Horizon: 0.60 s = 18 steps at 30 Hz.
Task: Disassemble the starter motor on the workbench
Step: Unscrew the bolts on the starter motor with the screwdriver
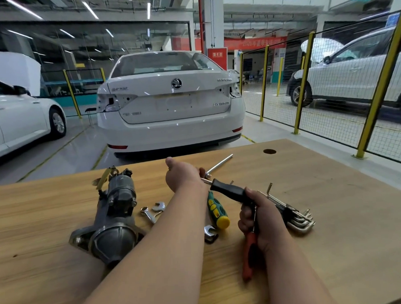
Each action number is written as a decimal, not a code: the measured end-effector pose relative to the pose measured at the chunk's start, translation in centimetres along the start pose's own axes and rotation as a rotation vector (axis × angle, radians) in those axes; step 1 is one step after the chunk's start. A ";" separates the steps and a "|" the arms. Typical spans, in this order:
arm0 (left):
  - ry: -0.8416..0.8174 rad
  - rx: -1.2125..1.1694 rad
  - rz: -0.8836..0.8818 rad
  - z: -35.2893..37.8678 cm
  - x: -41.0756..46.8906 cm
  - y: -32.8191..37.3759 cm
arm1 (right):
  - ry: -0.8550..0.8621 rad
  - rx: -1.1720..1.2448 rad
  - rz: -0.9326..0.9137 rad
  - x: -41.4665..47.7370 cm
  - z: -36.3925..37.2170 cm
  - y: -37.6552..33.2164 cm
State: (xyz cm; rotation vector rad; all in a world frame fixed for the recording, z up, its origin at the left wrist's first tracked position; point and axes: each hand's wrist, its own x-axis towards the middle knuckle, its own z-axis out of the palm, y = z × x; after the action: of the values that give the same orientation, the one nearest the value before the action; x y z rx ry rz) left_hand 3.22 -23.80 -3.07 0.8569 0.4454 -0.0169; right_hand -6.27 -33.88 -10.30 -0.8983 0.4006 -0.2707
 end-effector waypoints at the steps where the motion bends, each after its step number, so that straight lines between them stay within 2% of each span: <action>1: -0.002 0.001 0.003 0.4 0.1 0.0 | -0.002 -0.002 -0.015 0.0 0.0 0.0; 11: -0.006 0.108 0.022 1.6 1.7 -1.0 | 0.128 -0.054 -0.188 -0.1 0.5 0.8; 15: 0.101 0.032 0.135 0.9 4.2 4.0 | 0.184 0.298 -0.162 0.2 -0.6 -0.2; 16: 0.084 0.058 0.182 0.4 4.6 5.2 | 0.199 0.325 -0.179 0.4 -0.7 -0.5; 18: -0.005 0.371 0.235 0.2 4.3 5.1 | 0.231 0.294 -0.205 0.7 -0.4 -0.5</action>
State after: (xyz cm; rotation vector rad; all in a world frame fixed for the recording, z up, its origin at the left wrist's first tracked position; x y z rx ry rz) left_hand 8.13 -19.88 -0.93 1.2705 0.3389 0.1182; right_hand -5.86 -34.65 -10.28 -0.6196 0.4681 -0.6093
